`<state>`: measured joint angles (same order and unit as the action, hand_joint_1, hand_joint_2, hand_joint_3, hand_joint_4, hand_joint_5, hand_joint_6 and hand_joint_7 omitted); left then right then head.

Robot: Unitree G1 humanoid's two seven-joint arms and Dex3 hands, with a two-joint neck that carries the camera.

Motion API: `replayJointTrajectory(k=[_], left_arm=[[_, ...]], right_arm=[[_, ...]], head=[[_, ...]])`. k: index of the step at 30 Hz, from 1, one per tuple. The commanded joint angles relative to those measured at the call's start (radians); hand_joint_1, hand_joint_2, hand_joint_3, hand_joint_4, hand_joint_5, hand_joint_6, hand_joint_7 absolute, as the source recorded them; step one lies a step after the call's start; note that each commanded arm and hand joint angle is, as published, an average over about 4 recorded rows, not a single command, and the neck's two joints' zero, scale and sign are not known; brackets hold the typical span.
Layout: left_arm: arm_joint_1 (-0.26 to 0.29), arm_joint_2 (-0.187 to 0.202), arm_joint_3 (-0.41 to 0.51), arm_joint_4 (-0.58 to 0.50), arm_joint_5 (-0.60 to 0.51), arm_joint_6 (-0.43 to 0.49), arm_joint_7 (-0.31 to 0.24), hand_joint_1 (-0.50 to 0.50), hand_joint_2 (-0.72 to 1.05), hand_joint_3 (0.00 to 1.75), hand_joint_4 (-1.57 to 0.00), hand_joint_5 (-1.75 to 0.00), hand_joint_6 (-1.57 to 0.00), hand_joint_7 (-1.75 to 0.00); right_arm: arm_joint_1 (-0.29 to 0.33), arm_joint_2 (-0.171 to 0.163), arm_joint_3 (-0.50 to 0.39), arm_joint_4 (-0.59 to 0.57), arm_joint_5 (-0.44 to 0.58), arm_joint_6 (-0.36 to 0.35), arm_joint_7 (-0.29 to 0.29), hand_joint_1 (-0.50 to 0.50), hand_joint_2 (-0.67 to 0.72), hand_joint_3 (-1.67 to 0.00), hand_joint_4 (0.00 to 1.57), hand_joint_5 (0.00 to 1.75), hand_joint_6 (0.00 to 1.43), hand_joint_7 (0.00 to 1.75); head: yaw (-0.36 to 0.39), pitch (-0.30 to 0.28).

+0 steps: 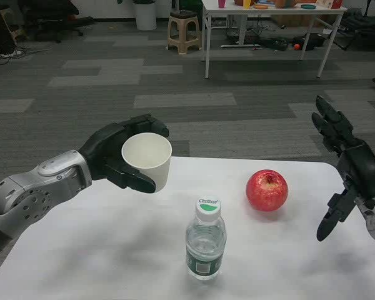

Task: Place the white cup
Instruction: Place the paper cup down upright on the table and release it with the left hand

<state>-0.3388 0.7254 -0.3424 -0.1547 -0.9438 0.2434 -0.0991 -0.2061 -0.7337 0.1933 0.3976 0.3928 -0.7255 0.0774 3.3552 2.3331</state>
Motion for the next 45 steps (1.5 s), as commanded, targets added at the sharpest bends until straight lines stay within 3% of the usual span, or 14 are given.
replayJointTrajectory(k=[1, 13, 20, 24, 30, 39, 45], left_arm=[[0.062, -0.020, 0.048, -0.005, 0.010, -0.030, 0.002, 0.19, 0.69, 0.17, 0.00, -1.44, -1.20, -1.61], [0.063, -0.023, 0.048, -0.002, 0.014, -0.031, 0.002, 0.19, 0.69, 0.17, 0.00, -1.44, -1.20, -1.61], [0.063, -0.023, 0.013, 0.030, 0.060, -0.078, -0.024, 0.19, 0.69, 0.17, 0.00, -1.44, -1.20, -1.61], [0.070, -0.040, -0.076, 0.132, 0.115, -0.259, -0.034, 0.19, 0.69, 0.17, 0.00, -1.44, -1.20, -1.61], [0.073, -0.061, -0.167, 0.258, 0.168, -0.444, -0.035, 0.19, 0.69, 0.17, 0.00, -1.44, -1.20, -1.61], [0.057, -0.106, -0.309, 0.392, 0.162, -0.598, -0.050, 0.17, 0.69, 0.17, 0.00, -1.44, -1.22, -1.61], [0.055, -0.112, -0.344, 0.420, 0.161, -0.615, -0.061, 0.17, 0.69, 0.17, 0.00, -1.44, -1.22, -1.61]], right_arm=[[-0.018, -0.010, 0.035, -0.002, 0.009, -0.002, -0.004, -0.17, 0.66, 0.00, 0.00, 0.00, 0.00, 0.00], [-0.021, -0.010, 0.035, 0.001, 0.009, 0.000, -0.004, -0.17, 0.66, 0.00, 0.00, 0.00, 0.00, 0.00], [-0.021, -0.009, 0.035, 0.001, 0.009, 0.000, -0.004, -0.17, 0.68, 0.00, 0.00, 0.00, 0.00, 0.00], [-0.019, -0.009, 0.039, 0.004, 0.009, 0.000, -0.004, -0.17, 0.66, 0.00, 0.00, 0.00, 0.00, 0.00], [-0.019, -0.009, 0.047, 0.010, 0.008, -0.001, -0.004, -0.17, 0.69, 0.00, 0.00, 0.00, 0.00, 0.00], [-0.019, -0.006, 0.055, 0.015, 0.009, 0.000, -0.004, -0.17, 0.66, 0.00, 0.00, 0.00, 0.00, 0.00], [-0.019, -0.005, 0.061, 0.017, 0.009, -0.002, -0.004, -0.17, 0.69, 0.00, 0.00, 0.00, 0.00, 0.00]], head=[[0.029, -0.017], [0.020, -0.017], [0.018, -0.016], [0.019, -0.020], [0.023, -0.032], [0.020, -0.048], [0.020, -0.052]])
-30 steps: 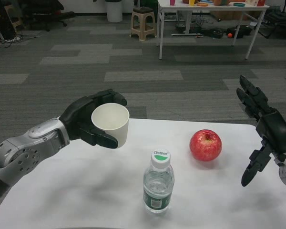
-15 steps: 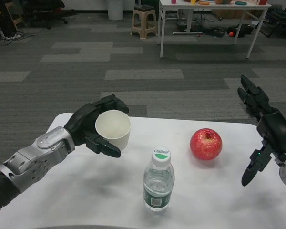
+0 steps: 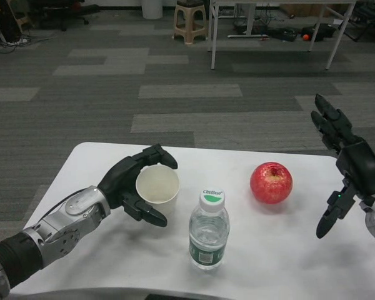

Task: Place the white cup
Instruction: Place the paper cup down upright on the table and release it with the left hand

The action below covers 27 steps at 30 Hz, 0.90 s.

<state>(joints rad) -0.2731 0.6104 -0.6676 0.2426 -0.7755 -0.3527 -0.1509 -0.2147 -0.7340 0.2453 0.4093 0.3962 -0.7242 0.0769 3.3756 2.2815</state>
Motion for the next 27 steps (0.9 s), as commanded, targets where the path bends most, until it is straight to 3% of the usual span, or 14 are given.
replayJointTrajectory(k=[1, 9, 15, 19, 21, 22, 25, 27], left_arm=[[-0.011, 0.003, -0.025, 0.027, -0.008, -0.021, -0.012, 0.17, 0.69, 0.17, 0.00, -1.44, -1.22, -1.61], [-0.024, -0.001, -0.119, 0.067, -0.077, -0.054, -0.038, 0.17, 0.69, 0.17, 0.00, -1.44, -1.20, -1.61], [-0.025, -0.003, -0.130, 0.073, -0.077, -0.054, -0.043, 0.18, 0.69, 0.13, 0.00, -1.44, -1.19, -1.61], [-0.025, -0.003, -0.131, 0.074, -0.077, -0.054, -0.048, 0.28, 0.67, 0.09, 0.00, -1.44, -1.16, -1.61], [-0.024, -0.003, -0.132, 0.075, -0.078, -0.054, -0.051, 0.26, 0.63, 0.09, 0.00, -1.44, -1.15, -1.64], [-0.025, -0.003, -0.132, 0.075, -0.079, -0.054, -0.052, 0.24, 0.60, 0.09, 0.00, -1.44, -1.15, -1.66], [-0.026, -0.003, -0.132, 0.077, -0.079, -0.054, -0.055, 0.11, 0.87, 0.09, 0.00, -1.44, -1.13, -1.68], [-0.026, -0.002, -0.132, 0.077, -0.079, -0.054, -0.057, -0.18, 0.96, 0.09, 0.00, -1.44, -1.09, -1.68]], right_arm=[[-0.011, -0.005, 0.011, 0.006, 0.006, -0.003, -0.003, -0.17, 0.69, 0.00, 0.00, 0.00, 0.00, 0.00], [-0.011, -0.002, 0.014, 0.006, 0.006, -0.003, -0.003, -0.17, 0.68, 0.00, 0.00, 0.00, 0.00, 0.00], [-0.009, -0.002, 0.014, 0.006, 0.006, -0.003, -0.003, -0.17, 0.66, 0.00, 0.00, 0.00, 0.00, 0.00], [-0.009, -0.002, 0.016, 0.006, 0.006, -0.003, -0.003, -0.17, 0.66, 0.00, 0.00, 0.00, 0.00, 0.00], [-0.009, -0.002, 0.016, 0.006, 0.006, -0.003, -0.003, -0.17, 0.66, 0.00, 0.00, 0.00, 0.00, 0.00], [-0.009, -0.002, 0.016, 0.006, 0.006, -0.003, -0.003, -0.17, 0.66, 0.00, 0.00, 0.00, 0.00, 0.00], [-0.009, -0.002, 0.016, 0.006, 0.006, -0.003, -0.003, -0.17, 0.66, 0.00, 0.00, 0.00, 0.00, 0.00], [-0.009, -0.002, 0.016, 0.006, 0.006, -0.003, -0.003, -0.17, 0.68, 0.00, 0.00, 0.00, 0.00, 0.00]], head=[[-0.001, 0.000], [-0.002, -0.001], [0.000, -0.007], [0.000, -0.008], [0.001, -0.008], [0.001, -0.008], [0.002, -0.009], [0.002, -0.010]])
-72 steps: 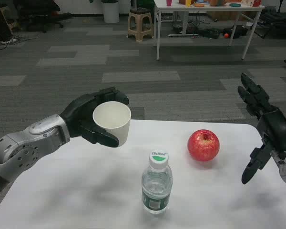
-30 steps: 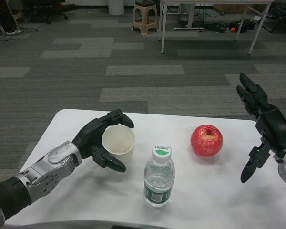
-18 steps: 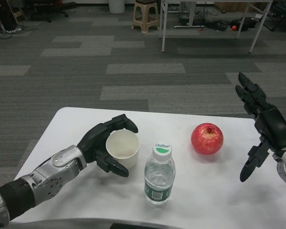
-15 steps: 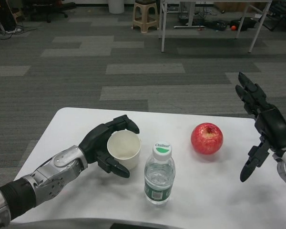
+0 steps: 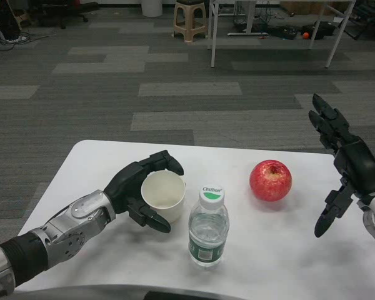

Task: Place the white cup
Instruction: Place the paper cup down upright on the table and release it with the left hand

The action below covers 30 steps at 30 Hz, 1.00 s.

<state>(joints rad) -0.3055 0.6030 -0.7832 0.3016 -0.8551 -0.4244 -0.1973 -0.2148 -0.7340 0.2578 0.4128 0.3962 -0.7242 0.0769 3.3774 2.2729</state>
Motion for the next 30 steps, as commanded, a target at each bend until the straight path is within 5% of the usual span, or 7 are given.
replayJointTrajectory(k=[1, 3, 6, 16, 21, 26, 30], left_arm=[[0.006, 0.006, -0.016, 0.018, 0.001, 0.018, -0.011, -0.31, 0.96, 0.09, 0.00, -1.44, -1.05, -1.68], [0.006, 0.005, -0.014, 0.019, 0.001, 0.018, -0.012, -0.49, 0.96, 0.09, 0.00, -1.44, -0.98, -1.68], [0.006, 0.006, -0.015, 0.020, 0.001, 0.018, -0.019, -0.50, 0.78, 0.09, 0.00, -1.51, -0.82, -1.68], [0.008, 0.005, -0.011, 0.021, 0.005, 0.040, -0.047, -0.50, -0.41, 0.09, 0.00, -1.72, -0.39, -1.68], [0.008, 0.004, -0.011, 0.018, -0.001, 0.046, -0.047, -0.50, -0.46, 0.09, 0.00, -1.59, -0.08, -1.41], [0.013, 0.004, -0.007, 0.013, -0.005, 0.065, -0.047, -0.50, -0.55, 0.09, 0.00, -1.33, 0.00, -0.89], [0.013, 0.004, -0.006, 0.013, -0.007, 0.065, -0.047, -0.50, -0.55, 0.09, 0.00, -1.23, 0.00, -0.79]], right_arm=[[-0.009, -0.002, 0.003, 0.003, 0.006, -0.003, -0.003, -0.17, 0.68, 0.00, 0.00, 0.00, 0.00, 0.00], [-0.009, -0.002, 0.003, 0.003, 0.006, -0.003, -0.003, -0.17, 0.69, 0.00, 0.00, 0.00, 0.00, 0.00], [-0.009, -0.002, 0.003, 0.003, 0.006, -0.003, -0.003, -0.17, 0.71, 0.00, 0.00, 0.00, 0.00, 0.00], [-0.008, -0.002, 0.003, 0.003, 0.006, -0.003, -0.003, -0.17, 0.66, 0.00, 0.00, 0.00, 0.00, 0.00], [-0.008, -0.002, 0.004, 0.003, 0.006, -0.003, -0.003, -0.17, 0.68, 0.00, 0.00, 0.00, 0.00, 0.00], [-0.008, -0.002, 0.004, 0.003, 0.006, -0.003, -0.003, -0.17, 0.69, 0.00, 0.00, 0.00, 0.00, 0.00], [-0.006, -0.002, 0.004, 0.003, 0.006, -0.003, -0.003, -0.17, 0.69, 0.00, 0.00, 0.00, 0.00, 0.00]], head=[[0.001, -0.002], [0.001, -0.004], [0.001, -0.003], [0.002, -0.008], [0.003, -0.012], [0.003, -0.012], [0.003, -0.012]])
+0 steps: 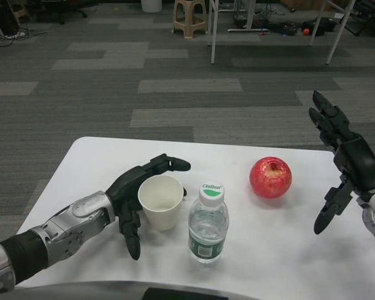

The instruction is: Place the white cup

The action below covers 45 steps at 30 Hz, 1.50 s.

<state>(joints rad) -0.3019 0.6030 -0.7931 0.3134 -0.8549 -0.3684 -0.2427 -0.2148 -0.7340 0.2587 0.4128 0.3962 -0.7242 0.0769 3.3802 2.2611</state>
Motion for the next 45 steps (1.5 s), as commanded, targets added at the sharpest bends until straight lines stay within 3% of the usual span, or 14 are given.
replayJointTrajectory(k=[1, 11, 17, 25, 34, 40, 45], left_arm=[[0.010, 0.004, 0.004, 0.001, -0.007, 0.009, -0.001, -0.50, -0.55, 0.09, 0.00, -1.23, 0.00, -0.75], [0.016, 0.004, 0.015, 0.001, -0.009, 0.010, 0.000, -0.50, -0.55, 0.09, 0.00, -1.23, 0.00, -0.63], [0.039, 0.010, 0.089, -0.025, -0.002, 0.035, 0.000, -0.50, -0.46, 0.09, 0.00, -1.23, 0.00, -0.56], [0.049, 0.062, 0.256, -0.118, 0.081, 0.175, 0.000, -0.50, -0.46, 0.09, 0.00, -1.23, 0.00, -0.58], [0.046, 0.095, 0.423, -0.247, 0.123, 0.318, 0.000, -0.50, -0.46, 0.09, 0.00, -1.23, 0.00, -0.63], [0.042, 0.106, 0.511, -0.369, 0.087, 0.443, 0.006, -0.50, -0.46, 0.09, 0.00, -1.18, 0.00, -0.70], [0.036, 0.106, 0.552, -0.435, 0.012, 0.459, 0.032, -0.50, -0.46, 0.09, 0.00, -1.05, 0.00, -0.70]], right_arm=[[-0.006, -0.002, 0.004, 0.003, 0.006, -0.003, -0.003, -0.17, 0.69, 0.00, 0.00, 0.00, 0.00, 0.00], [-0.006, -0.002, 0.004, 0.003, 0.006, -0.003, -0.003, -0.17, 0.66, 0.00, 0.00, 0.00, 0.00, 0.00], [-0.005, -0.002, 0.004, 0.003, 0.006, -0.003, -0.003, -0.17, 0.66, 0.00, 0.00, 0.00, 0.00, 0.00], [-0.003, -0.005, 0.005, 0.003, 0.006, -0.003, -0.003, -0.17, 0.69, 0.00, 0.00, 0.00, 0.00, 0.00], [-0.007, -0.006, 0.006, 0.007, 0.006, -0.003, -0.003, -0.17, 0.66, 0.00, 0.00, 0.00, 0.00, 0.00], [-0.011, -0.011, 0.008, 0.011, 0.006, -0.003, -0.003, -0.17, 0.66, 0.00, 0.00, 0.00, 0.00, 0.00], [-0.016, -0.014, 0.014, 0.014, 0.006, -0.003, -0.003, -0.17, 0.66, 0.00, 0.00, 0.00, 0.00, 0.00]], head=[[0.000, 0.000], [0.000, 0.000], [0.001, -0.008], [0.002, -0.010], [0.003, -0.014], [0.003, -0.016], [-0.003, -0.017]])
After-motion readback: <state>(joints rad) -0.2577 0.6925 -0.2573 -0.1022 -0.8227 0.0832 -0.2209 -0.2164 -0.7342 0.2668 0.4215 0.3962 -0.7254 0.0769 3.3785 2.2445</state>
